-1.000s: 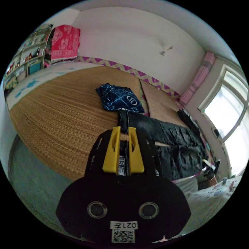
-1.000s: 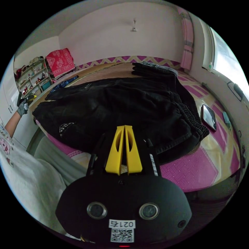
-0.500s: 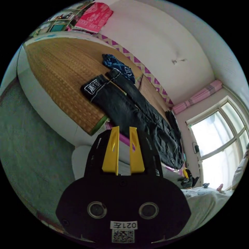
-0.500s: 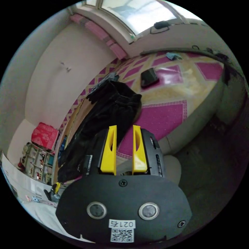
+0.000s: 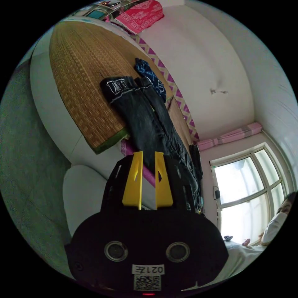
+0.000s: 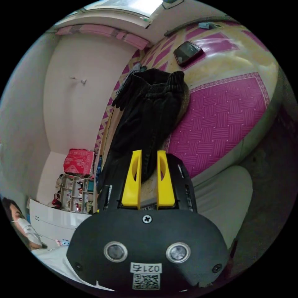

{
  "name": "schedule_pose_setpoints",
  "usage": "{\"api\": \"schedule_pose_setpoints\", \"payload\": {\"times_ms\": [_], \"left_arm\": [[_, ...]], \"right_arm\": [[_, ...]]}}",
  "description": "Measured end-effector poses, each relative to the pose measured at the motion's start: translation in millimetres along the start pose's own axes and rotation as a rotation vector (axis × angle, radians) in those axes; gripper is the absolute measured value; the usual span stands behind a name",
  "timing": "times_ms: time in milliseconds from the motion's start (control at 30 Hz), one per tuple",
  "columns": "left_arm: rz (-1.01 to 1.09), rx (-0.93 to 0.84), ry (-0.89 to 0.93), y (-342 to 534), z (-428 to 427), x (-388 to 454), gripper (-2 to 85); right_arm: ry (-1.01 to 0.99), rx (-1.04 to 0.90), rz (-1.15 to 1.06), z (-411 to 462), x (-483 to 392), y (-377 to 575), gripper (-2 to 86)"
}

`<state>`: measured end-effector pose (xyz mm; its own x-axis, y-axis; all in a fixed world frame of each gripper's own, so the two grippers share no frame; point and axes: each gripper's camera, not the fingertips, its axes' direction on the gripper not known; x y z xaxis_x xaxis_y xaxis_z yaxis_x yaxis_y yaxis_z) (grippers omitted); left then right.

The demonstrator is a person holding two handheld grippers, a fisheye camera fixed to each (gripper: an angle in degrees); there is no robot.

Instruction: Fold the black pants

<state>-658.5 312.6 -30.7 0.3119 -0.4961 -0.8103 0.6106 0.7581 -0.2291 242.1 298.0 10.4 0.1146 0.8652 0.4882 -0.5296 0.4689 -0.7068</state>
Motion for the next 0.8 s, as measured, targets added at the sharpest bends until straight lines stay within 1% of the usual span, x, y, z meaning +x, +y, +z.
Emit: {"api": "schedule_pose_setpoints", "payload": {"times_ms": [167, 267, 367, 500, 533, 667, 800], "left_arm": [[-0.044, 0.004, 0.016, -6, 10, -10, 4.0], [-0.058, 0.050, -0.004, -8, 6, -14, 0.0], [-0.024, 0.079, -0.020, -14, -2, -12, -0.7], [-0.043, 0.032, -0.084, -22, -5, -17, -0.4], [-0.060, 0.009, -0.069, -22, -2, -21, 0.0], [-0.114, 0.027, 0.022, -22, 7, -29, 4.9], [-0.176, 0.040, 0.037, -29, 17, -28, 6.0]], "right_arm": [[-0.024, -0.007, 0.015, -1, 15, -14, 4.8], [-0.106, 0.006, 0.057, -6, 31, -22, 2.2], [-0.169, 0.004, 0.059, -12, 37, -33, 1.2], [-0.160, -0.011, 0.016, -12, 34, -49, 0.7], [-0.160, -0.016, 0.016, -10, 35, -53, 0.6], [-0.172, -0.018, 0.024, -4, 42, -64, 0.5], [-0.191, -0.018, 0.044, 3, 49, -75, 0.5]]}}
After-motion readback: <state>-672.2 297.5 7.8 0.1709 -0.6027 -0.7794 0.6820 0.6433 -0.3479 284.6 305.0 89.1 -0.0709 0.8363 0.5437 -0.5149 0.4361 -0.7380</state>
